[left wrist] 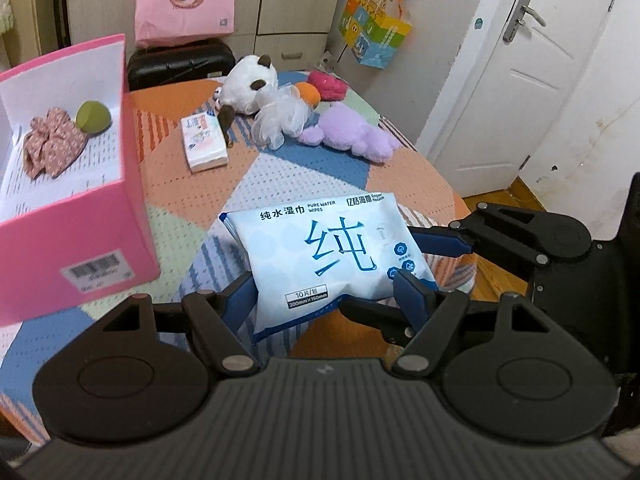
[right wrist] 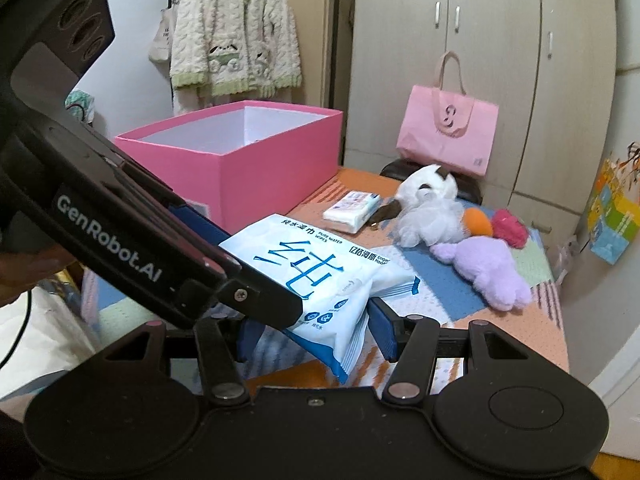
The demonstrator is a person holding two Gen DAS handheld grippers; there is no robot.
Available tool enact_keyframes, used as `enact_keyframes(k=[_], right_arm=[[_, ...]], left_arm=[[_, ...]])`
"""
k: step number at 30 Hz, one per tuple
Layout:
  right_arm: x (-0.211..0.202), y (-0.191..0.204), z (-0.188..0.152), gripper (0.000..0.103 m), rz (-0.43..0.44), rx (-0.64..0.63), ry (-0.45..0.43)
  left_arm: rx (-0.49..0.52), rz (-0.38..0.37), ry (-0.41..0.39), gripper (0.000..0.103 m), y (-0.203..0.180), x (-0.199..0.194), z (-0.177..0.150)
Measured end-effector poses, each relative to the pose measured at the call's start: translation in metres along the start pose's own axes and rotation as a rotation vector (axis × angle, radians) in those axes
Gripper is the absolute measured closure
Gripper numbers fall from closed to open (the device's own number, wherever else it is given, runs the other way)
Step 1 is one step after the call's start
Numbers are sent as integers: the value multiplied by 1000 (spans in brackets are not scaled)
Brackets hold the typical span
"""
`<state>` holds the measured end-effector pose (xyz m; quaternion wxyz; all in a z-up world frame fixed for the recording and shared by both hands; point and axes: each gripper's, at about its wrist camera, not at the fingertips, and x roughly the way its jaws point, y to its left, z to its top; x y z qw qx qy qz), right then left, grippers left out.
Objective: Organize soft objects
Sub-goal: 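Lift and carry the wet-wipes pack over the pink shoebox with the left tool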
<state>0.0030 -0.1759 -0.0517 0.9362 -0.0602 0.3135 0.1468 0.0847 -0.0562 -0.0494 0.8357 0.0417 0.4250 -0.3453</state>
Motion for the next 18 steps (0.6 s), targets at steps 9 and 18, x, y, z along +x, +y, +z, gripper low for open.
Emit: enact_keyframes(k=[9, 18], right_arm=[[-10, 22, 22, 41, 73, -34, 24], [-12, 47, 57, 40, 124, -112, -49]], left_arm=[[-27, 5, 10, 29, 16, -39, 0], [-34, 63, -98, 29, 38, -86, 1]])
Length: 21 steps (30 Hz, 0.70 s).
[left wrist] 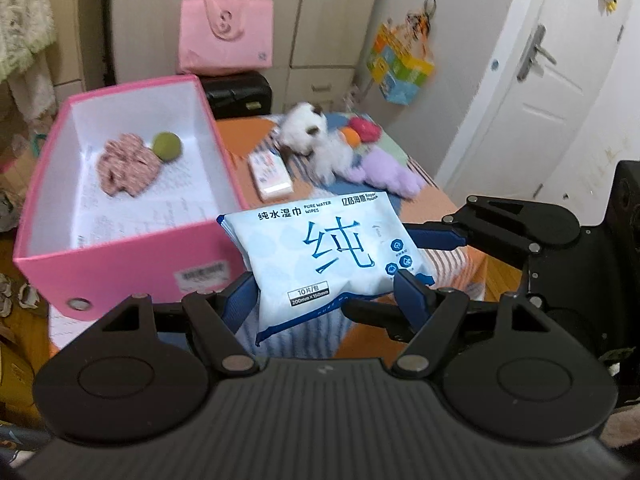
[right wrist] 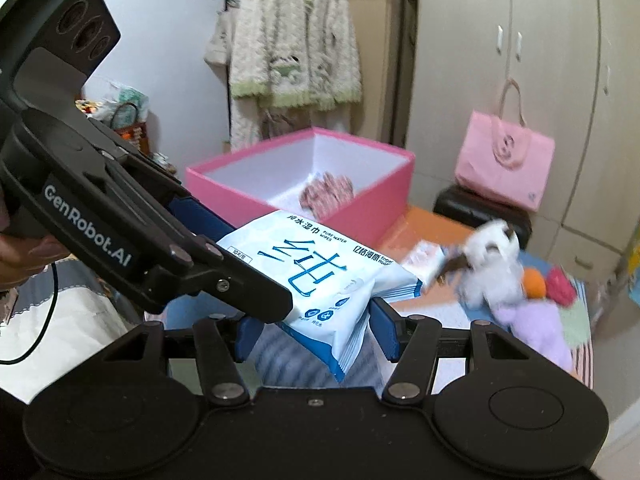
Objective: Organize soft objects
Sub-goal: 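Lift and carry the wet-wipes pack over the pink shoebox with the left tool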
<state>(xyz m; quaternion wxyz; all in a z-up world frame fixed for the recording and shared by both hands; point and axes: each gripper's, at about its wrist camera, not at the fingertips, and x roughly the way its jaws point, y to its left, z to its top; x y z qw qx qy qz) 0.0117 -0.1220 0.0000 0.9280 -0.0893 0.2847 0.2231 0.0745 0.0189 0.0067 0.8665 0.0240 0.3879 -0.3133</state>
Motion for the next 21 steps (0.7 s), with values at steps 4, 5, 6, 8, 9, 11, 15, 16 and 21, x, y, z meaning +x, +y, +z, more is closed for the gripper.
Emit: enact_keyframes(k=[4, 5, 6, 8, 9, 11, 15, 16, 21], right_arm=[[9, 3, 15, 39, 22, -12, -32], [12, 4, 19, 39, 24, -16, -37], [14, 5, 23, 39, 24, -24, -43], [20, 6, 30, 39, 23, -39, -53], [23, 7, 34, 39, 25, -43, -57], [29, 6, 42, 39, 32, -53, -65], [45, 4, 59, 39, 39, -63, -73], [49, 4, 63, 39, 39, -65, -72], [80, 0, 80, 39, 47, -65, -48]], left_arm=[[-22, 17, -38, 29, 16, -9, 5], [-27, 20, -46, 30, 20, -11, 7], [-32, 23, -52, 30, 23, -12, 9], [-39, 30, -68, 30, 31, -15, 14], [-42, 34, -75, 30, 35, -16, 16], [-48, 41, -89, 30, 43, -17, 21], [-59, 50, -105, 30, 60, -14, 33], [-64, 52, -106, 30, 65, -12, 37], [-94, 68, -92, 30, 93, 5, 54]])
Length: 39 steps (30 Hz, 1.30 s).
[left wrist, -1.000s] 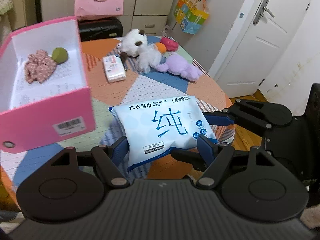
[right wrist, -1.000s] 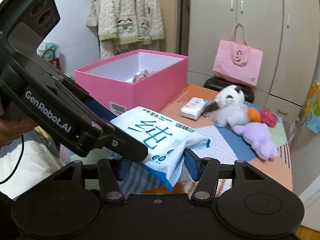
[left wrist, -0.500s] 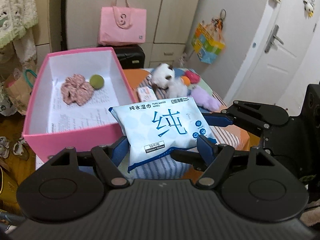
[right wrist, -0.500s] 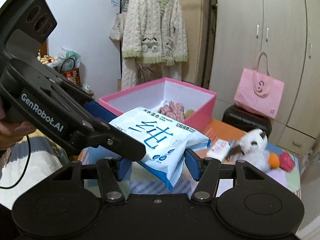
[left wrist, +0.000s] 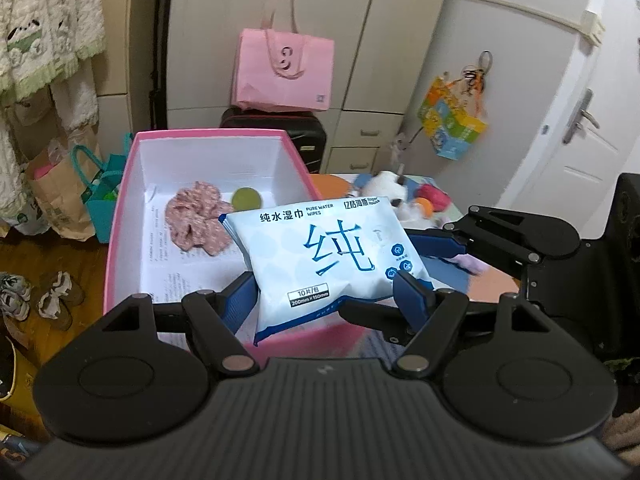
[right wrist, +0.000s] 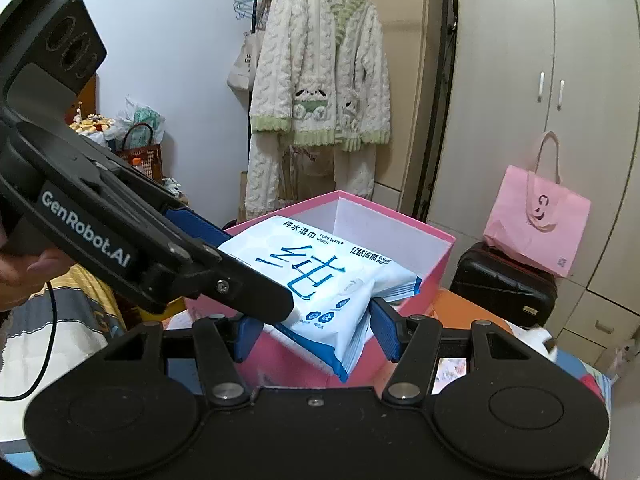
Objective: Organize soft objects
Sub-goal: 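Lift and carry the wet-wipes pack over the pink shoebox with the left tool, then open the left tool to release the wet-wipes pack into the box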
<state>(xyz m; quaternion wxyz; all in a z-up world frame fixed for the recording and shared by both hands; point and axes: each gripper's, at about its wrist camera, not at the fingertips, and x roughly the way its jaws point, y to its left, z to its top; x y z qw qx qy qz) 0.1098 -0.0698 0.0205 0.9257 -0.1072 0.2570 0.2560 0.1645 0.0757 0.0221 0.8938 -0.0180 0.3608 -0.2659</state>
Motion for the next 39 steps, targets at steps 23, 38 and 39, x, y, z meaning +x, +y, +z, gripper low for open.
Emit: enact_keyframes(k=[23, 38, 39], right_arm=[[122, -22, 28, 39, 79, -102, 295], [137, -28, 30, 39, 17, -200, 343], [134, -28, 30, 39, 20, -200, 335]], left_arm=[[-253, -59, 225, 30, 98, 101, 21], [-174, 5, 179, 26, 95, 106, 30], [-157, 1, 168, 26, 93, 101, 30]])
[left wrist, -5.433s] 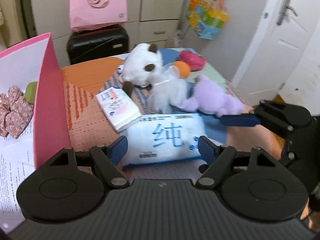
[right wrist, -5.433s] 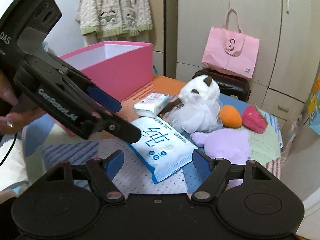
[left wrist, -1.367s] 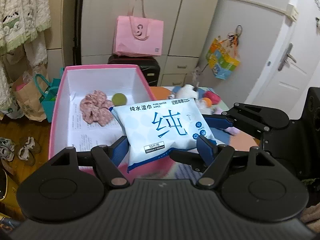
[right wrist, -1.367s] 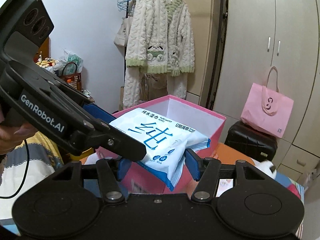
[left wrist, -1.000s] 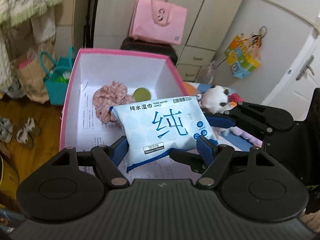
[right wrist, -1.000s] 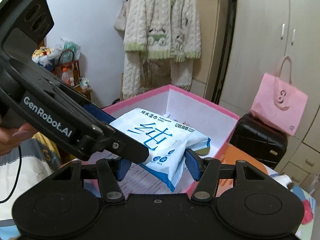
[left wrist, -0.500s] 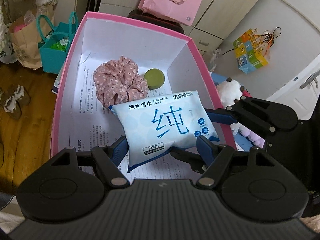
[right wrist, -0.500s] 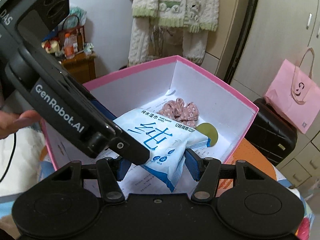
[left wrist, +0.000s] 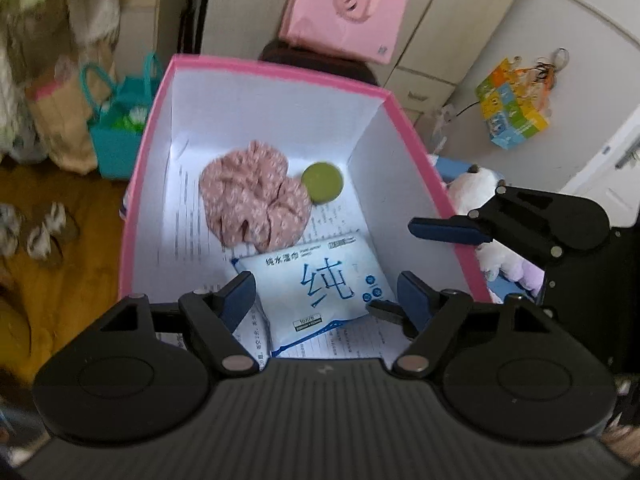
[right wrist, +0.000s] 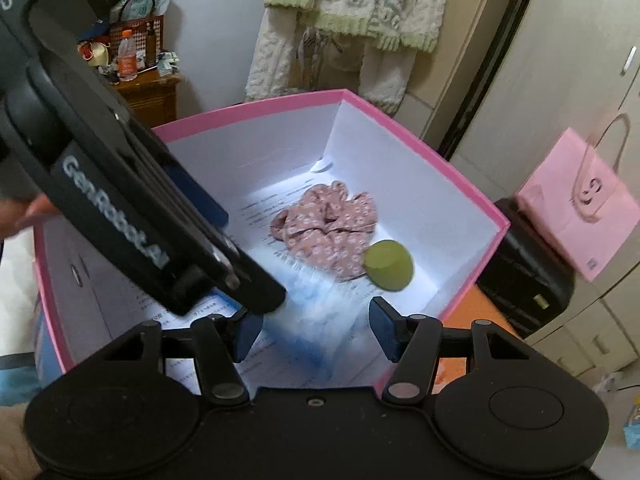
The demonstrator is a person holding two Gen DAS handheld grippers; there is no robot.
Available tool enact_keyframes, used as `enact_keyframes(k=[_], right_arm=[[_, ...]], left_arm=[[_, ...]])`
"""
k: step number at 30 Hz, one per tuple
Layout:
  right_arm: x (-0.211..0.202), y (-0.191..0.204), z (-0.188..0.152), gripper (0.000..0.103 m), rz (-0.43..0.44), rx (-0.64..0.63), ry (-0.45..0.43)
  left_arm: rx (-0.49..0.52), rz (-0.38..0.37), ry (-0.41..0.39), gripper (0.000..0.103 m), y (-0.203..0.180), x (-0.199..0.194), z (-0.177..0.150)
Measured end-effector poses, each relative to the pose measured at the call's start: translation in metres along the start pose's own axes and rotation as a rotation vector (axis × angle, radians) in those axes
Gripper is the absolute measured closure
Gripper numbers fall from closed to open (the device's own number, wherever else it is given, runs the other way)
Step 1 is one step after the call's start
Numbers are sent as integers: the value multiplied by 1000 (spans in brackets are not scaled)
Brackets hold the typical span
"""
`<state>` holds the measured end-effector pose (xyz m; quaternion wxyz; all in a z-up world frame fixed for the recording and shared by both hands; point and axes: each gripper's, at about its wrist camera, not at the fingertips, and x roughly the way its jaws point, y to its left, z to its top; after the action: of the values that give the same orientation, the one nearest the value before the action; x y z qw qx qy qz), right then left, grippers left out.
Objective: Organize soft objects
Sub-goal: 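Open the left tool to release the wet-wipes pack into the box, then move both tools back toward the remaining plush toys and tissue pack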
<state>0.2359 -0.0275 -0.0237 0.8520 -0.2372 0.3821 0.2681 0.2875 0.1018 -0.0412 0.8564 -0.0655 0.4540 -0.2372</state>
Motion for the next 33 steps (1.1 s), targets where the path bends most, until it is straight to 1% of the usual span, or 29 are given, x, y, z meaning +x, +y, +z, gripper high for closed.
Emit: enact_keyframes(k=[3, 7, 18, 25, 33], right_arm=[[-16, -2, -8, 39, 23, 16, -39], [-41, -9, -17, 39, 78, 74, -91], [-105, -12, -30, 39, 122, 135, -163], [-157, -20, -54, 39, 111, 172, -218], [-202, -27, -92, 39, 37, 215, -245]], left_arm=[[43, -4, -22, 26, -5, -14, -5], [94, 10, -48, 26, -13, -33, -14], [190, 13, -106, 26, -55, -91, -34], [263, 7, -134, 25, -90, -122, -52], [364, -10, -138, 25, -133, -136, -70]])
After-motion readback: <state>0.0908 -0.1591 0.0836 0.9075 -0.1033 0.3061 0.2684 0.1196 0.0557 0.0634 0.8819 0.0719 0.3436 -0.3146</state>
